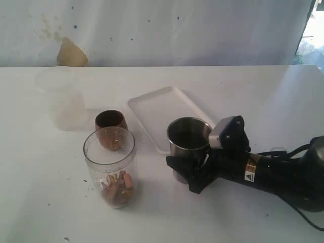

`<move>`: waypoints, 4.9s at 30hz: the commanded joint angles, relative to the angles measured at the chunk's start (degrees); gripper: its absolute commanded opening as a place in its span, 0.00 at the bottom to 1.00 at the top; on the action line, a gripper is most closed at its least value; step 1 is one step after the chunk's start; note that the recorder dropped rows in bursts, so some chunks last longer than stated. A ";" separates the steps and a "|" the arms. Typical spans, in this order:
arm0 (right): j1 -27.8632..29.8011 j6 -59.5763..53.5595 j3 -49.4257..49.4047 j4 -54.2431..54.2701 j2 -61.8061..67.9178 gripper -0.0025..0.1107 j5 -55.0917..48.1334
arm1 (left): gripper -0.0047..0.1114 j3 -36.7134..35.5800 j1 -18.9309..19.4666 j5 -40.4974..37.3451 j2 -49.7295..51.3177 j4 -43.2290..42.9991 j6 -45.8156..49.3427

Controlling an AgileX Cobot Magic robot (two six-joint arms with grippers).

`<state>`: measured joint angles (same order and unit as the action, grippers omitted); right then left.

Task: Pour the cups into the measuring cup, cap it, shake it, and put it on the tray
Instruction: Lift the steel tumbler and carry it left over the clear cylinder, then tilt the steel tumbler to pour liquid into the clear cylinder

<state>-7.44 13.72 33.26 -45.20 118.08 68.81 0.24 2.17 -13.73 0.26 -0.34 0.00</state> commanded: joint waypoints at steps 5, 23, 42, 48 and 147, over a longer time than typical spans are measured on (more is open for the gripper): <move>-0.11 -0.66 0.29 -0.95 -0.01 0.03 0.62 | 0.04 -0.24 -0.02 0.46 -0.26 -0.10 0.00; -0.11 9.34 0.62 -4.76 -17.15 0.02 -3.75 | 0.04 -0.24 -0.02 0.46 -0.26 -0.10 0.00; -11.06 16.91 16.04 -7.19 -22.91 0.02 -24.43 | 0.04 -0.24 -0.02 0.46 -0.26 -0.10 0.00; -11.45 17.02 17.31 -7.19 -21.53 0.02 -24.61 | 0.04 -0.24 -0.02 0.46 -0.26 -0.10 0.00; -14.77 -30.90 25.50 -6.86 -14.01 0.02 -21.72 | 0.04 -0.24 -0.02 0.46 -0.26 -0.10 0.00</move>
<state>-21.62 -15.15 58.05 -53.11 104.85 44.47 0.24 2.17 -13.73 0.26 -0.34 0.00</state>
